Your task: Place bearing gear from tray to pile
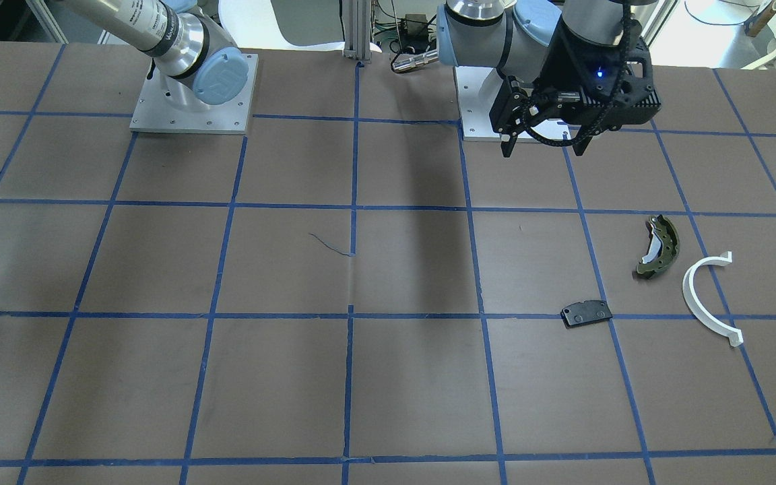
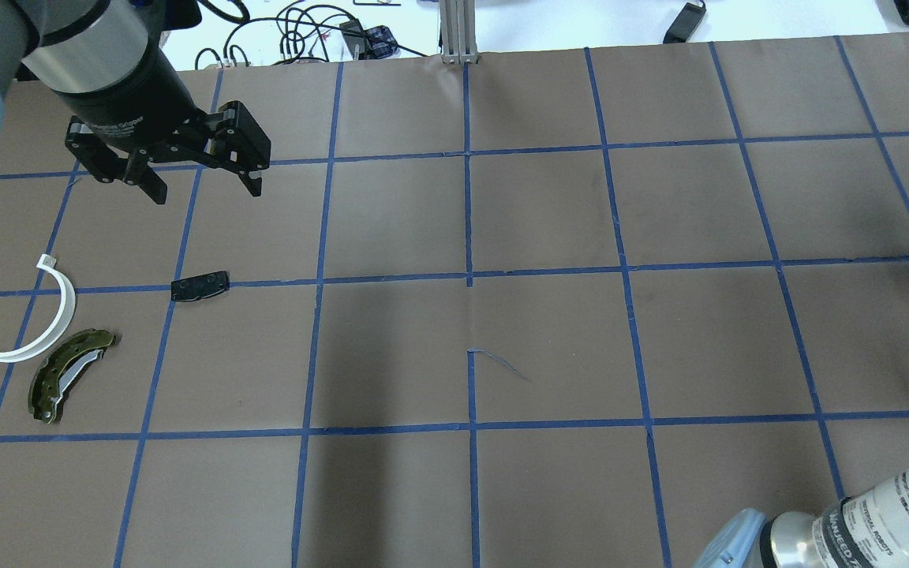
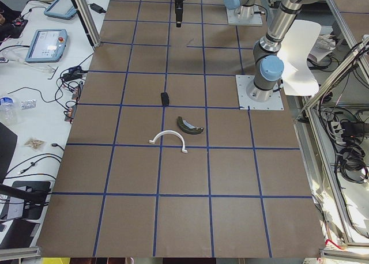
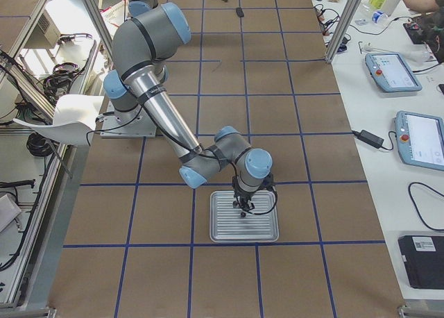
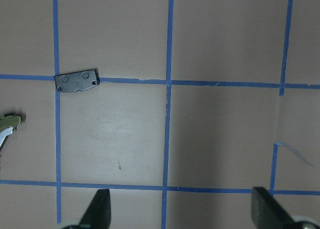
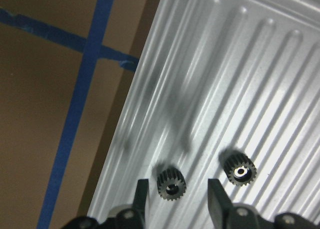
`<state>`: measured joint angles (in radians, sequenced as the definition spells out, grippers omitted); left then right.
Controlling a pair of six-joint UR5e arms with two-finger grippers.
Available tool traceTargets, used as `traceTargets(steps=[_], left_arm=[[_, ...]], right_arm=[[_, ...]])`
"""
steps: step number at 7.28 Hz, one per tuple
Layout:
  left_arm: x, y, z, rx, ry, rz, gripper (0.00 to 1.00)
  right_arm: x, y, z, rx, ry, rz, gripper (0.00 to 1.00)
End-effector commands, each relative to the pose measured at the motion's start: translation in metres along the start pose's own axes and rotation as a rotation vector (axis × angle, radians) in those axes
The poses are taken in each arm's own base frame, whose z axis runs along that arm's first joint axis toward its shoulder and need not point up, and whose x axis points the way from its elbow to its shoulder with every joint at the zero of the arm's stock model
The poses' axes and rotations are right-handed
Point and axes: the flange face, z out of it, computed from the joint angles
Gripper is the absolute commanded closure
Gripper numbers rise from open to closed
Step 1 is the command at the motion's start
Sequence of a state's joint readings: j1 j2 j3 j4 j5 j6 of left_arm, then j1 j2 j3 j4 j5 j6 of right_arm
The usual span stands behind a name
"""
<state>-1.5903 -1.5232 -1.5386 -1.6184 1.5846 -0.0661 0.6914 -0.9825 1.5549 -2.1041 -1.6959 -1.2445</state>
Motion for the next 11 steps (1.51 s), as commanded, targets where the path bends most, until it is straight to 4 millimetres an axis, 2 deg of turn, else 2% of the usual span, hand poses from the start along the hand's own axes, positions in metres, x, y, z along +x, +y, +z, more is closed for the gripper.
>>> traceTargets(steps=[1,7,8,9,10,11], left_arm=[[-0.0005,0.0005,-0.0006,0.000,0.000,-0.001,0.00],[0.0002,0.0008,-0.0006,0.000,0.000,0.001,0.00],[0.0002,0.0008,-0.0006,0.000,0.000,0.001,0.00],[0.0002,0.0008,-0.0006,0.000,0.000,0.001,0.00],[0.0002,0.0002,0.0001,-0.001,0.000,0.001,0.00],[0.0002,0.0002,0.0001,-0.001,0.000,0.001,0.00]], right_arm=[[0.0008,-0.0008,0.0118,-0.008,-0.016,-0.001,0.50],[0.0018,-0.0013,0.0192,-0.018,-0.024,-0.002,0.52],[0.0031,0.0023,0.0205,-0.019,-0.027,0.003,0.62],[0.0036,0.0023,0.0198,-0.019,-0.026,0.002,0.77],[0.0036,0.0023,0.0198,-0.019,-0.026,0.002,0.98],[0.0042,0.0045,0.0176,-0.038,-0.020,0.002,1.00]])
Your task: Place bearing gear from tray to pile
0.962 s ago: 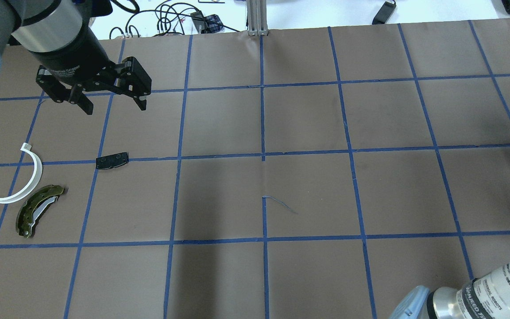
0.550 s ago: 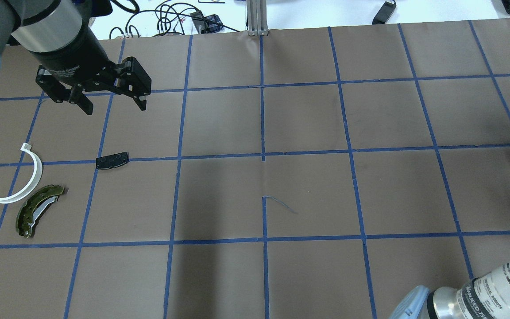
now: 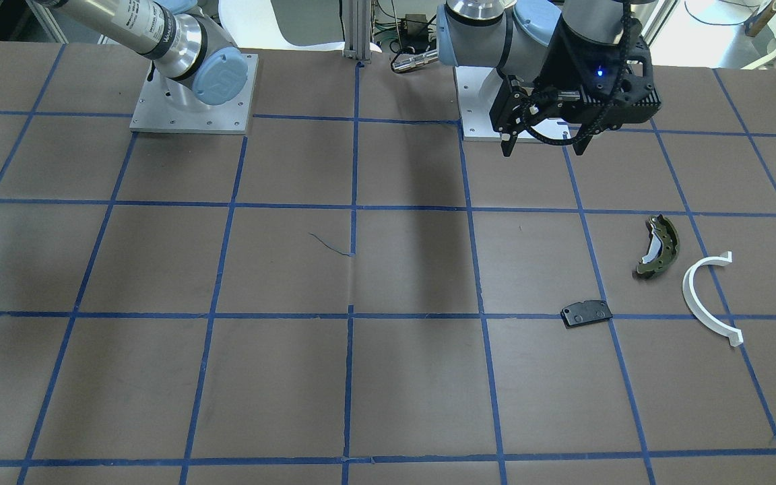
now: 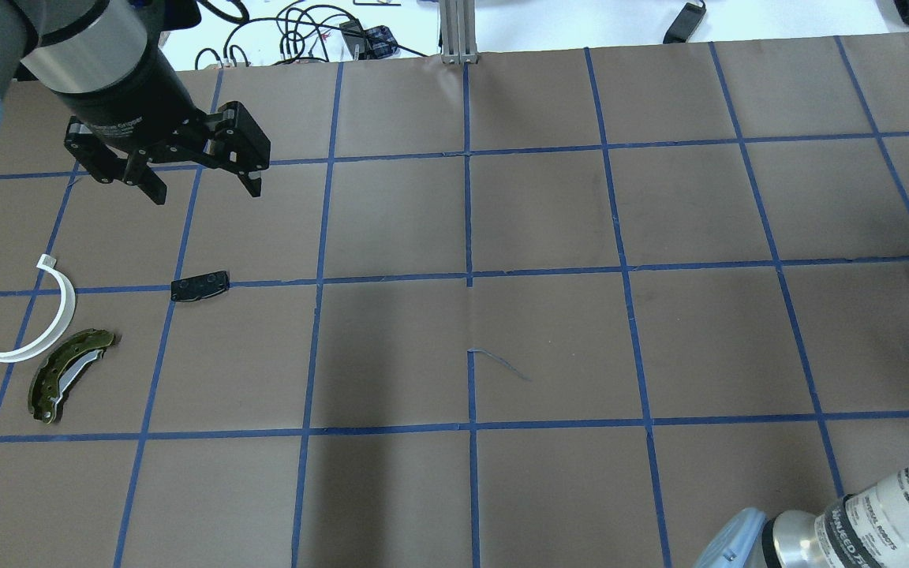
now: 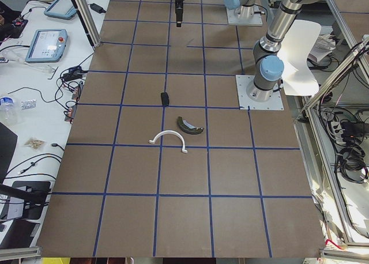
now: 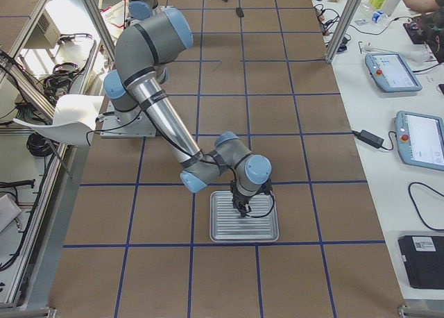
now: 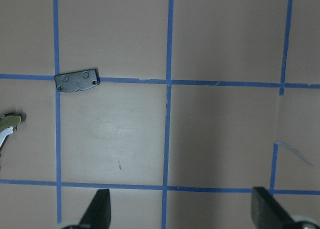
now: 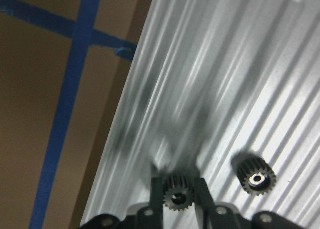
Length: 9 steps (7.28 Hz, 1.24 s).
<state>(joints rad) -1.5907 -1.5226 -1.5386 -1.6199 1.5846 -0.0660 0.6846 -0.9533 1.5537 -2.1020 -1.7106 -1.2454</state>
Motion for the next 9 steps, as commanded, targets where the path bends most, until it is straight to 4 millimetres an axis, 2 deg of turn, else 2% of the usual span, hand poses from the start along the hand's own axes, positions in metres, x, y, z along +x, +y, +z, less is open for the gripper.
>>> traceTargets(steps=[1,2,3,4,5,7,8,9], left_arm=[[0.000,0.001,0.000,-0.002,0.000,0.000,0.00],[0.000,0.001,0.000,-0.002,0.000,0.000,0.00],[0.000,0.001,0.000,-0.002,0.000,0.000,0.00],[0.000,0.000,0.000,-0.001,0.000,0.000,0.00],[0.000,0.000,0.000,-0.001,0.000,0.000,0.00],[0.000,0.000,0.000,-0.001,0.000,0.000,0.00],[-0.001,0.000,0.001,-0.002,0.000,-0.001,0.00],[-0.001,0.000,0.001,-0.002,0.000,-0.001,0.00]], right_arm=[[0.003,0.004,-0.010,-0.028,0.017,0.001,1.00],[0.000,0.008,-0.029,-0.023,0.036,0.005,1.00],[-0.011,0.010,-0.058,-0.012,0.065,0.002,1.00],[-0.029,0.014,-0.080,-0.012,0.006,0.041,1.00],[-0.053,0.004,-0.115,0.005,0.011,0.086,1.00],[-0.139,-0.045,-0.170,0.025,-0.061,0.164,1.00],[-0.192,-0.076,-0.190,0.036,-0.089,0.214,1.00],[-0.248,-0.096,-0.208,0.033,-0.084,0.256,1.00]])
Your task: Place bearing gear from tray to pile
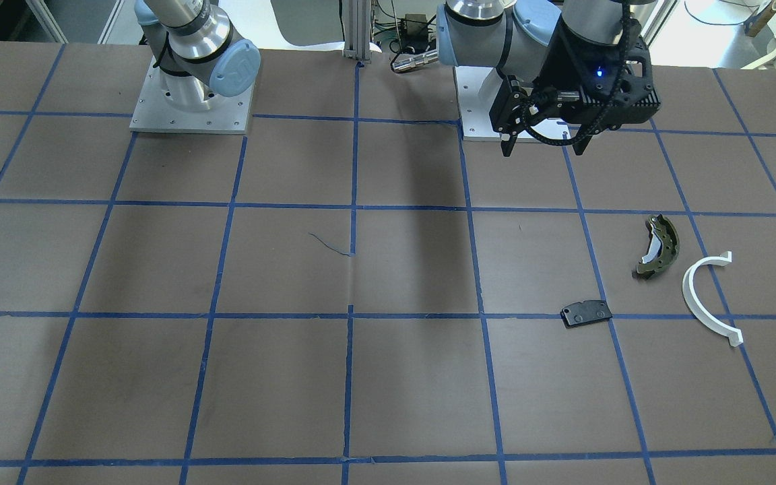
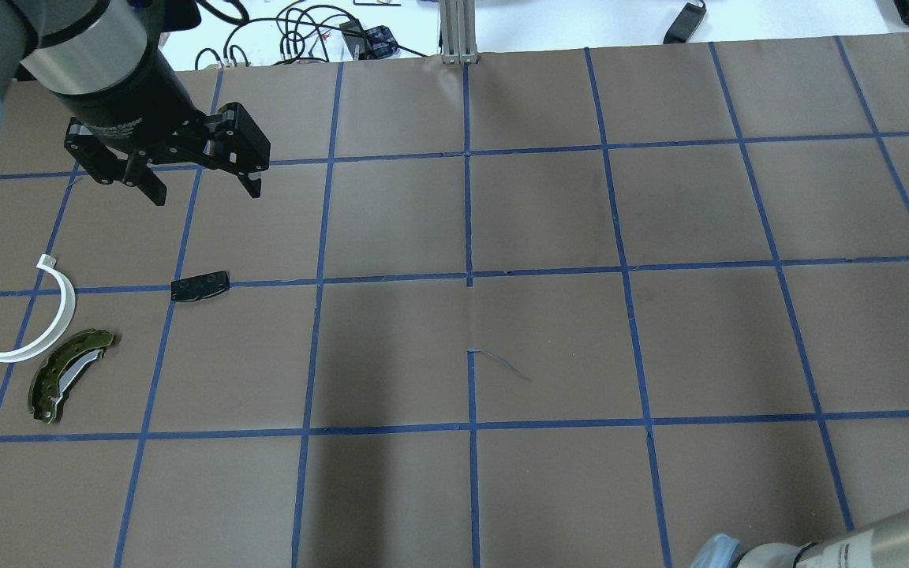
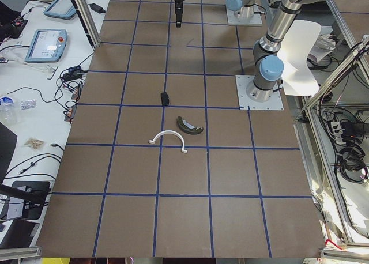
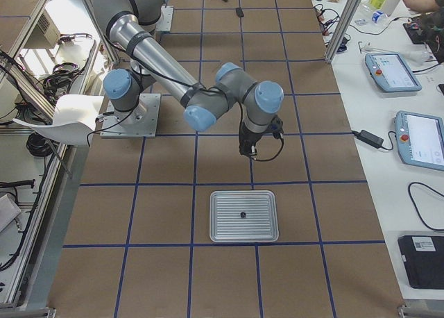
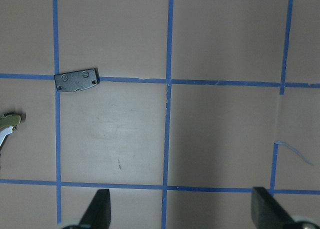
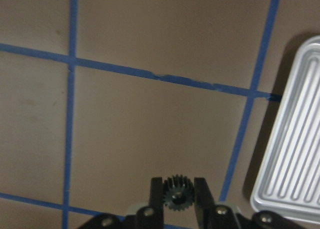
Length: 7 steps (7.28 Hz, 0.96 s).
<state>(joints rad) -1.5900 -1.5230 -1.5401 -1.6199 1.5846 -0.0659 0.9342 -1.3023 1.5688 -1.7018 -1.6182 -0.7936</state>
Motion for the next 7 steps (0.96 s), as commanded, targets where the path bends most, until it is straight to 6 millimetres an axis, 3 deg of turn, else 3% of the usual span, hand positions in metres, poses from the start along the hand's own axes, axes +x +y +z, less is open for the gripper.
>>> traceTargets(steps=[1,2,4,7], left_arm=[[0.000,0.000,0.000,0.000,0.000,-0.001,0.00],[0.000,0.000,0.000,0.000,0.000,-0.001,0.00],[0.000,0.001,0.000,0.000,0.000,0.001,0.00],[0.001,0.000,0.000,-0.002,0.000,0.002,0.00]], right_arm=[[-0.138,-0.014,-0.032,0.023,0.002,0.104,1.00],[-0.216,-0.021,-0.027,0.034,-0.013,0.164,1.00],[-0.328,-0.028,-0.023,0.032,0.009,0.253,1.00],[-0.451,-0.042,0.012,0.087,-0.019,0.399,1.00]])
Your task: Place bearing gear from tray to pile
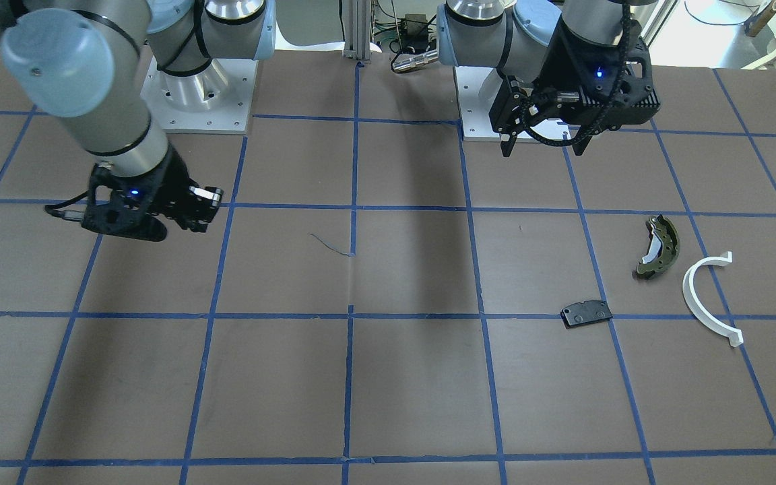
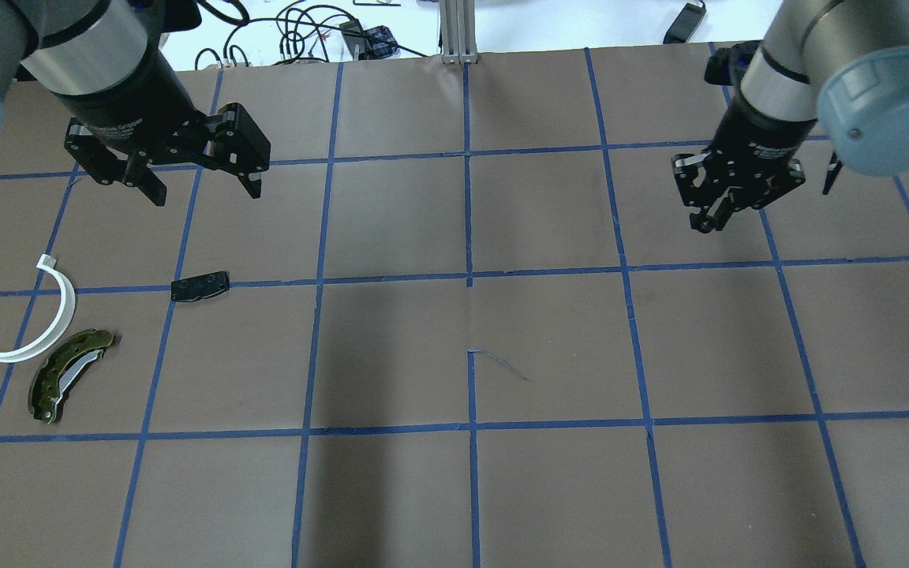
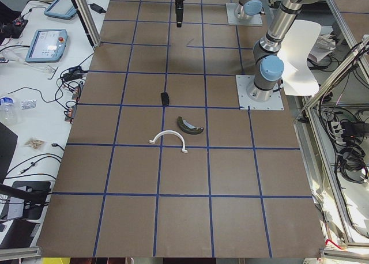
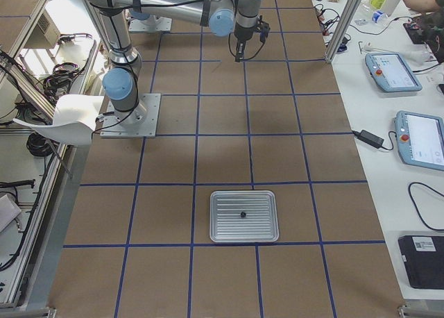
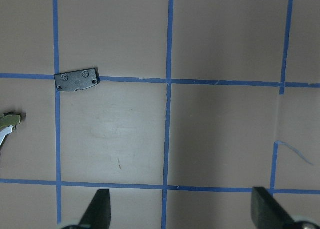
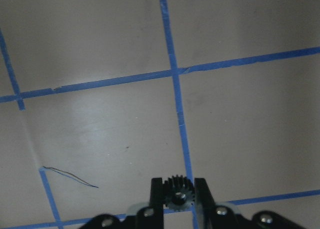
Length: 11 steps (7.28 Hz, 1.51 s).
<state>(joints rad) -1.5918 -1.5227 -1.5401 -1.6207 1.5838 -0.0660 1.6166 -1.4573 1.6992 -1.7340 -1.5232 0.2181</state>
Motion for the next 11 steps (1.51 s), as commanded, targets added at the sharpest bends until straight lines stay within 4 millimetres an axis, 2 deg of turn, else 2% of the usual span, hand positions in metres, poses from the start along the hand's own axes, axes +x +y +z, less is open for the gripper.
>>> traceTargets(steps=[1,2,3,4,5,6,7,8,9,10,11], left_arm=[[0.000,0.000,-0.001,0.002,-0.002,0.000,0.00],[0.000,0.000,-0.001,0.002,-0.001,0.000,0.00],[0.000,-0.001,0.001,-0.001,0.001,-0.006,0.00],[0.001,-0.003,0.006,-0.013,-0.003,0.001,0.00],[-0.004,-0.009,0.007,-0.012,-0.002,-0.005,0.00],[-0.006,-0.011,0.009,-0.014,-0.002,-0.010,0.00],[-0.007,-0.013,0.013,-0.023,-0.002,-0.010,0.00],[-0.007,-0.014,0.016,-0.027,-0.003,-0.001,0.00],[-0.007,-0.013,0.019,-0.043,-0.003,0.001,0.00],[-0.006,-0.015,0.052,-0.100,-0.006,0.003,0.00],[-0.005,-0.013,0.092,-0.095,-0.005,0.015,0.00]], right_arm=[[-0.084,0.024,0.033,0.034,-0.022,0.074,1.00],[-0.123,0.036,0.053,0.045,-0.028,0.052,1.00],[-0.160,0.047,0.082,0.048,-0.029,0.094,1.00],[-0.190,0.056,0.109,0.049,-0.039,0.114,1.00],[-0.215,0.070,0.124,-0.003,-0.111,0.111,1.00],[-0.223,0.070,0.151,-0.056,-0.112,0.115,1.00],[-0.234,0.075,0.166,-0.059,-0.112,0.123,1.00],[-0.241,0.078,0.175,-0.057,-0.112,0.143,0.95],[-0.243,0.078,0.178,-0.052,-0.117,0.149,0.77],[-0.241,0.077,0.189,-0.060,-0.097,0.151,0.69],[-0.238,0.080,0.198,-0.072,-0.084,0.152,0.52]])
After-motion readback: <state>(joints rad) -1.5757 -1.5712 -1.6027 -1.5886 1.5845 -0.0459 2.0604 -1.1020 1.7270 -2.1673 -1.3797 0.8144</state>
